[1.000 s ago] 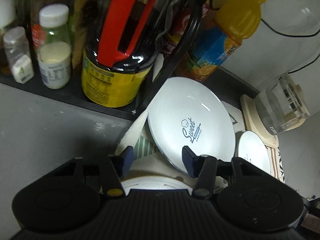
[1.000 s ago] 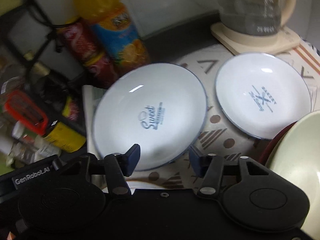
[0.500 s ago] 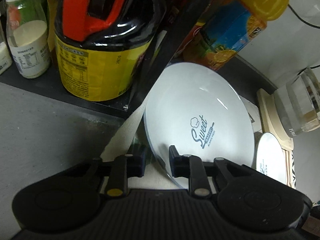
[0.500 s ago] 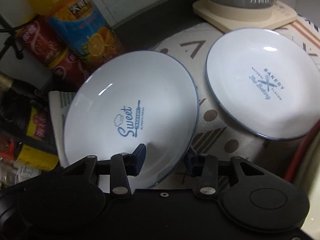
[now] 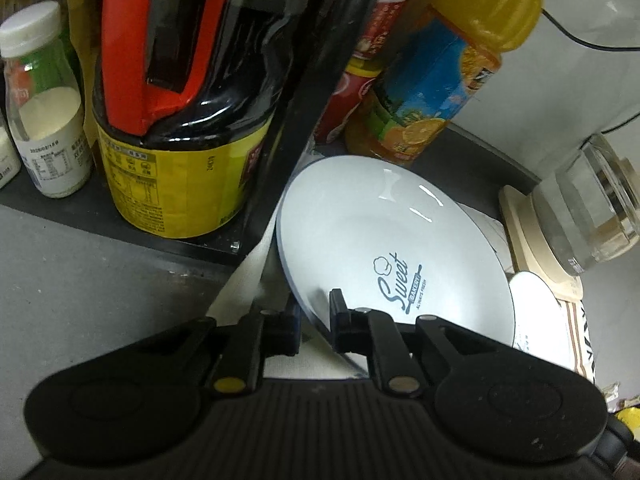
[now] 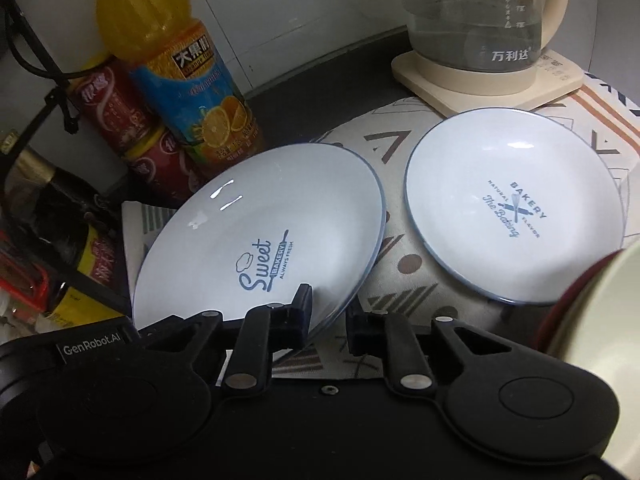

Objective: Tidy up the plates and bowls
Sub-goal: 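Lift the 'Sweet' plate with both grippers above the flower plate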

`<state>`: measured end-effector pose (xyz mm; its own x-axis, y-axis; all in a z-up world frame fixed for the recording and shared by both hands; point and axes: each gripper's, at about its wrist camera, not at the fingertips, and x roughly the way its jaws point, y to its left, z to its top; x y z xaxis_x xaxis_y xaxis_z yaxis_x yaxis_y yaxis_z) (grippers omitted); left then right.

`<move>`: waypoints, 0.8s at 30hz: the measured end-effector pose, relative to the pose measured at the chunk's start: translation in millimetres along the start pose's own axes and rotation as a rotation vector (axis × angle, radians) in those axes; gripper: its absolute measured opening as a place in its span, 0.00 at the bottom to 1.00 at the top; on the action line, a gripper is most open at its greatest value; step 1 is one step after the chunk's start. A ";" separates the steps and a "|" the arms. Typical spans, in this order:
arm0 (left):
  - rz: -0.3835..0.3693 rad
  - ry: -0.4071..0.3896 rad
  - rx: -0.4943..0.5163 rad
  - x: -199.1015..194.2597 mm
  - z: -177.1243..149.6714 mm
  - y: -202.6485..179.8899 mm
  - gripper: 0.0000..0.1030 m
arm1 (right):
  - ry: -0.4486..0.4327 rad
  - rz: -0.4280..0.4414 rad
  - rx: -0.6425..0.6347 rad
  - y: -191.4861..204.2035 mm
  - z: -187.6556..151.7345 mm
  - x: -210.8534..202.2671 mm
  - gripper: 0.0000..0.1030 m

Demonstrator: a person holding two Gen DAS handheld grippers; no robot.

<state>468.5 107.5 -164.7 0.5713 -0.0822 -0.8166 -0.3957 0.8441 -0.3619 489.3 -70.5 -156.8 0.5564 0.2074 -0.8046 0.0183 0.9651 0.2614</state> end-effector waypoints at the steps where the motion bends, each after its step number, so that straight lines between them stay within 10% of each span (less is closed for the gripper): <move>1: -0.003 0.000 0.001 -2.7 -1.0 0.3 0.12 | -0.009 0.000 -0.010 1.1 -0.9 -4.4 0.16; 24: 0.008 -0.066 -0.064 -100.1 -64.0 15.8 0.12 | -0.090 0.088 -0.170 -3.2 -63.2 -92.2 0.17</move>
<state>359.0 95.2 -117.5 0.6133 -0.0392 -0.7888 -0.4442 0.8087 -0.3856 385.4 -82.5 -117.2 0.6221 0.2842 -0.7296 -0.1696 0.9586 0.2288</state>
